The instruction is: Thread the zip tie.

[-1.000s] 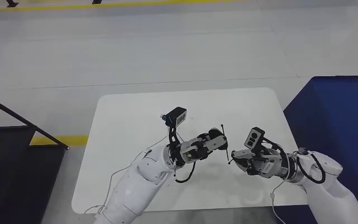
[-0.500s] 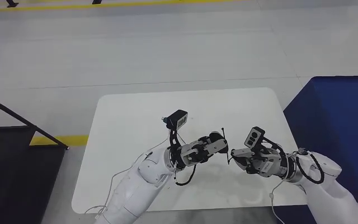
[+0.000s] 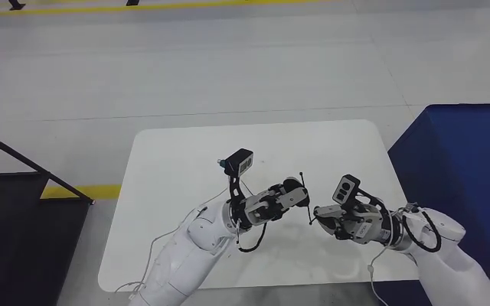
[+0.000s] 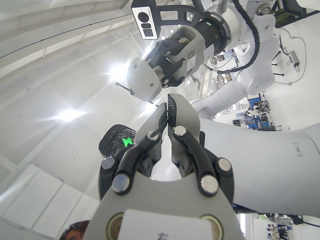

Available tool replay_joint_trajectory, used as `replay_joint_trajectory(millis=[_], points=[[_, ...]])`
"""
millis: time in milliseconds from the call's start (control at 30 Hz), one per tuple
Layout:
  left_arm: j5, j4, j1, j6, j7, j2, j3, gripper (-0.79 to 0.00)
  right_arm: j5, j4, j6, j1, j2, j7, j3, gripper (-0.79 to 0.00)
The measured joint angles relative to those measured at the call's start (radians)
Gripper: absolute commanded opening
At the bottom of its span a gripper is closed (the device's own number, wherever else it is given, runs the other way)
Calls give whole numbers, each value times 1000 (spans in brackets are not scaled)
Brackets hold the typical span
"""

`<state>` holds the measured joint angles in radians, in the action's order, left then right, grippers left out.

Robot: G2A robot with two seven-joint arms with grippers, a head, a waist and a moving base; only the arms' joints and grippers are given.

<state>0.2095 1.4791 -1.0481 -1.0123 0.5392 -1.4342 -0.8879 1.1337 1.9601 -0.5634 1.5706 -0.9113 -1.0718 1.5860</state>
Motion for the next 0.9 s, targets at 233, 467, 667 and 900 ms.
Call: replay_joint_trajectory(millis=[233,467,667,900], points=[[-4,-3,2,1,-1,0,9,-785,14,-10,-11,-9,1,-9,0,-785],[6,13,3,0,0,3,5,-785,14,-19,-11,-18,1,-4,-1,-785],[9,1,9,0,2,3,9,-785,13,-21,-15,-27,2,0,-10,-785],[5,3,14,0,-11,2,4,-785,10,-19,-21,-41,2,4,-23,-785]])
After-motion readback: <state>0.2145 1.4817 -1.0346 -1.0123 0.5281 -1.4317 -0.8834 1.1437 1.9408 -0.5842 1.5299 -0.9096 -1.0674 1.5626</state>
